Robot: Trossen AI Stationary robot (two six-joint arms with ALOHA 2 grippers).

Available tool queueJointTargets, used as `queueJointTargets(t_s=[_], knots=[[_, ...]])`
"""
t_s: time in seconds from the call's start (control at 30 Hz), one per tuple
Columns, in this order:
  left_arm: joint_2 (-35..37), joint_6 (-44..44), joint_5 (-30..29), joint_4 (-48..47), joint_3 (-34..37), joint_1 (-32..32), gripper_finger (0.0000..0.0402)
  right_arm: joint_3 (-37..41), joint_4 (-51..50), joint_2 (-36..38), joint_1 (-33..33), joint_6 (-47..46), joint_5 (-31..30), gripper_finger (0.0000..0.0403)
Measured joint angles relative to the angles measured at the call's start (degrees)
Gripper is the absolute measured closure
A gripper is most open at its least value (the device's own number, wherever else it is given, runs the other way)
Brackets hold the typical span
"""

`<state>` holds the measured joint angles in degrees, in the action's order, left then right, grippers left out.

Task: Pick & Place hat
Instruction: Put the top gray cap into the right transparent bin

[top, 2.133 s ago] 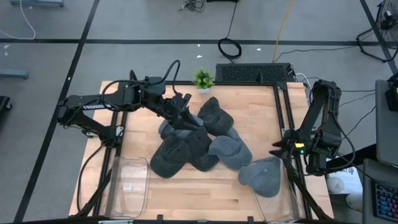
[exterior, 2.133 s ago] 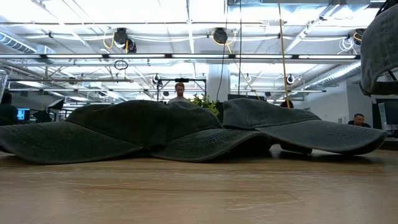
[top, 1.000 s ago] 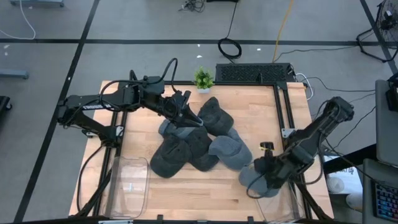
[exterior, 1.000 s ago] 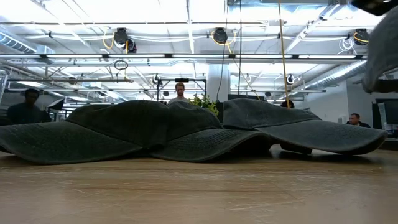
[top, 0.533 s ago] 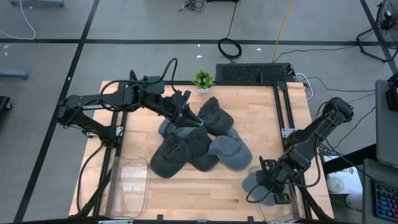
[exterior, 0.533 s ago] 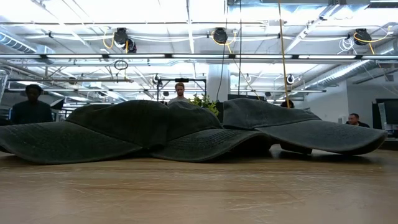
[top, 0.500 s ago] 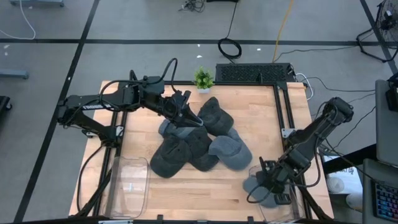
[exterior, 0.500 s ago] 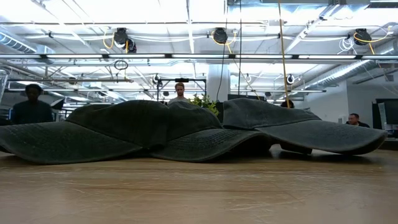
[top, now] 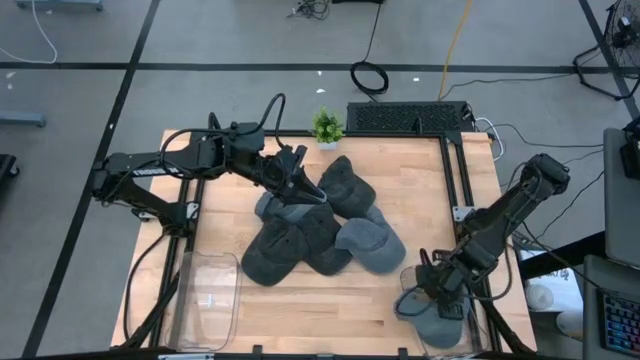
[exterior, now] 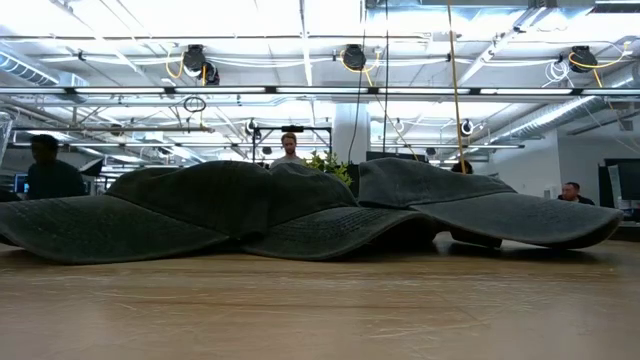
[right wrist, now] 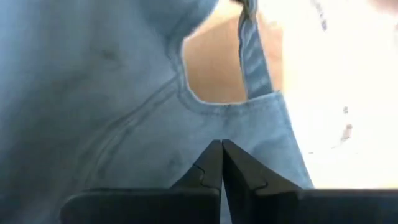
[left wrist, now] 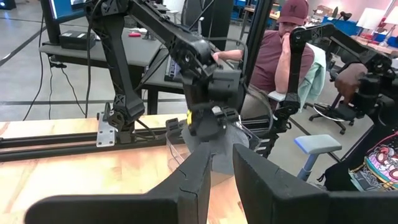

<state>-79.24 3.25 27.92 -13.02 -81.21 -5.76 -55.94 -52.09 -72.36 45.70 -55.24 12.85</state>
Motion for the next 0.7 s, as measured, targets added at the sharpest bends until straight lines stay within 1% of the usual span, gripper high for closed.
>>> queueJointTargets(t_s=[0.1,0.17,0.23,0.27,0.4,0.47,0.53,0.6,0.7], knots=[[0.0,-0.02,0.0,-0.01,0.0,0.0,0.0325,-1.94,-2.22,1.98,1.19,0.67,-7.59,0.0403],[0.0,0.0,0.02,0.0,0.0,0.0,0.0325,-2.95,-1.67,3.62,2.08,2.05,-13.49,0.0403],[0.0,0.0,0.0,0.0,0.0,0.0,0.0325,-3.02,1.88,5.23,3.41,3.97,-18.7,0.0403],[0.0,-0.01,0.0,-0.01,0.0,0.0,0.0325,-2.94,5.37,5.7,4.22,5.47,-20.05,0.0403],[0.0,-0.01,0.0,-0.01,0.0,0.0,0.0325,-2.88,22.4,4.2,6.84,14.84,-19.48,0.0403],[0.0,0.0,0.0,0.0,0.0,0.0,0.0325,-2.86,26.88,1.78,6.98,18.13,-16.15,0.0403],[0.0,-0.01,0.0,0.0,0.0,0.0,0.0325,-2.82,27.11,-1.12,6.43,18.35,-13.12,0.0403],[0.0,0.0,0.0,-0.02,0.0,0.0,0.0325,-2.77,25.18,-4.37,5.27,17.38,-10.95,0.0403],[0.0,-0.02,0.0,0.0,0.0,0.0,0.0325,-2.67,20.62,-7.93,3.18,16.92,-9.67,0.0403]])
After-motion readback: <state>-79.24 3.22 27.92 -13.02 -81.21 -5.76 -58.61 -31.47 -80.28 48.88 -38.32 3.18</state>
